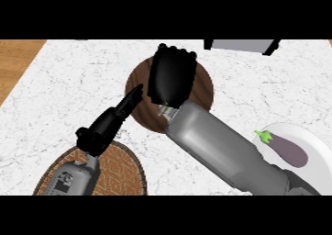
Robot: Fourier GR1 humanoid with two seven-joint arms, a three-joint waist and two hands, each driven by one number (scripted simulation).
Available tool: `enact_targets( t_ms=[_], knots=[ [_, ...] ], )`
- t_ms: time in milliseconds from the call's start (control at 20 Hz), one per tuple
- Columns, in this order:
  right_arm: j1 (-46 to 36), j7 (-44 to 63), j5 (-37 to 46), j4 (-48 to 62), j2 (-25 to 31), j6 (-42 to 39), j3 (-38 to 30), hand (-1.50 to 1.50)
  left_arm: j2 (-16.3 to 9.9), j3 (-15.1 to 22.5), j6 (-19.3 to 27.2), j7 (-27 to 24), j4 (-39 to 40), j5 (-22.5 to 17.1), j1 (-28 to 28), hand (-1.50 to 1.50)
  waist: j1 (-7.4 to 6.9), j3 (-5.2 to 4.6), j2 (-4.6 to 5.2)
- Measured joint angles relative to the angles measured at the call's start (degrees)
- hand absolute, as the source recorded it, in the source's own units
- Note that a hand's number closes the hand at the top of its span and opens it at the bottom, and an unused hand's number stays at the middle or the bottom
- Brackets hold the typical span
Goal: Pick the lemon from the plate and place it in the bowl
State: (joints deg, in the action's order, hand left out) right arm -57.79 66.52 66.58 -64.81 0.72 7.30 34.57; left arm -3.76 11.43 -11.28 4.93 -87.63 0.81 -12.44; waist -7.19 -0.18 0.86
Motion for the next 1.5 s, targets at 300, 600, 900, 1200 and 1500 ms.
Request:
enact_targets(
  t_ms=[300,600,900,1200,1500],
  knots=[
    [-3.93,0.01,1.33,10.07,0.04,3.28,0.80,1.50,-0.32,-0.92,0.25,0.11,-0.68,-0.29,0.70,0.00,1.37,0.06,0.03],
    [-2.27,-2.49,-9.51,16.35,-0.15,5.17,-4.92,-1.50,-0.19,-1.13,0.72,0.09,-0.76,0.10,0.62,0.00,1.95,0.15,0.30],
    [-1.95,-9.23,-20.30,22.09,-0.38,11.86,-7.98,-1.50,-0.54,-1.30,0.38,-0.70,-1.13,0.12,1.82,0.00,2.05,0.19,0.38],
    [-5.13,-11.51,-23.62,26.20,-0.47,22.06,-6.57,-1.50,-0.41,-1.46,0.54,-1.13,-0.65,0.54,2.00,0.00,2.61,0.17,0.19],
    [-5.02,-9.76,-21.60,25.38,-0.41,33.66,-8.69,-1.50,-1.00,-2.79,0.81,-0.63,-1.19,0.13,2.84,0.00,4.72,0.18,-0.48]
  ],
)
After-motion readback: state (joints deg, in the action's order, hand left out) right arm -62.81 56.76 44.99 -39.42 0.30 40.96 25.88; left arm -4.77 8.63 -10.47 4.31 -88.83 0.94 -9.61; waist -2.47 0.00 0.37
